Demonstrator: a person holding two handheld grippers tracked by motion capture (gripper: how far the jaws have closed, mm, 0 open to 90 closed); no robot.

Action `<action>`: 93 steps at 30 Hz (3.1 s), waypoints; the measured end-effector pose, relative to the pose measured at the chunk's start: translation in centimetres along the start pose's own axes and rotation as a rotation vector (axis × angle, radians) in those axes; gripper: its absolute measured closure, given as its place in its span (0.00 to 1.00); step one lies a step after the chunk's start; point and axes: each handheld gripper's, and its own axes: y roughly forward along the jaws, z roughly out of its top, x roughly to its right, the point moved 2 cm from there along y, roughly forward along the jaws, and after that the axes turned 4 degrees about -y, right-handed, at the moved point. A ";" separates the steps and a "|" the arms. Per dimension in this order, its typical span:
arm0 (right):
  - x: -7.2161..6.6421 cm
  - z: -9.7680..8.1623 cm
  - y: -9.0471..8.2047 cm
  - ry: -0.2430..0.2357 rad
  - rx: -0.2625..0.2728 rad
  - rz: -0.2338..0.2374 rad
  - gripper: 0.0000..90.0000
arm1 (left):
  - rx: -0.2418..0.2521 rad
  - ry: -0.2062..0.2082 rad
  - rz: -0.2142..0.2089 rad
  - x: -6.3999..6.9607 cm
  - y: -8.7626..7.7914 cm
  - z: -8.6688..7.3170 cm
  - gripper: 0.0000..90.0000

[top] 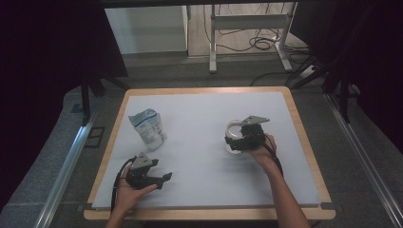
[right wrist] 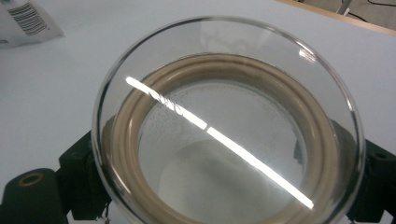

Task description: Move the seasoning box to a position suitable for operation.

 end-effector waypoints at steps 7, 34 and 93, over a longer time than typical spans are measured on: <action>-0.3 0.2 -0.7 -0.036 -0.015 0.002 0.13 | -0.002 0.000 0.004 -0.1 0.0 0.0 0.23; -4.9 -3.4 -5.0 -0.078 -0.002 0.104 0.12 | 0.001 -0.007 0.010 -0.2 -0.1 -0.1 0.23; -3.3 -4.9 -13.1 0.052 0.154 0.013 1.00 | -0.005 -0.020 0.010 0.2 0.3 -0.3 0.24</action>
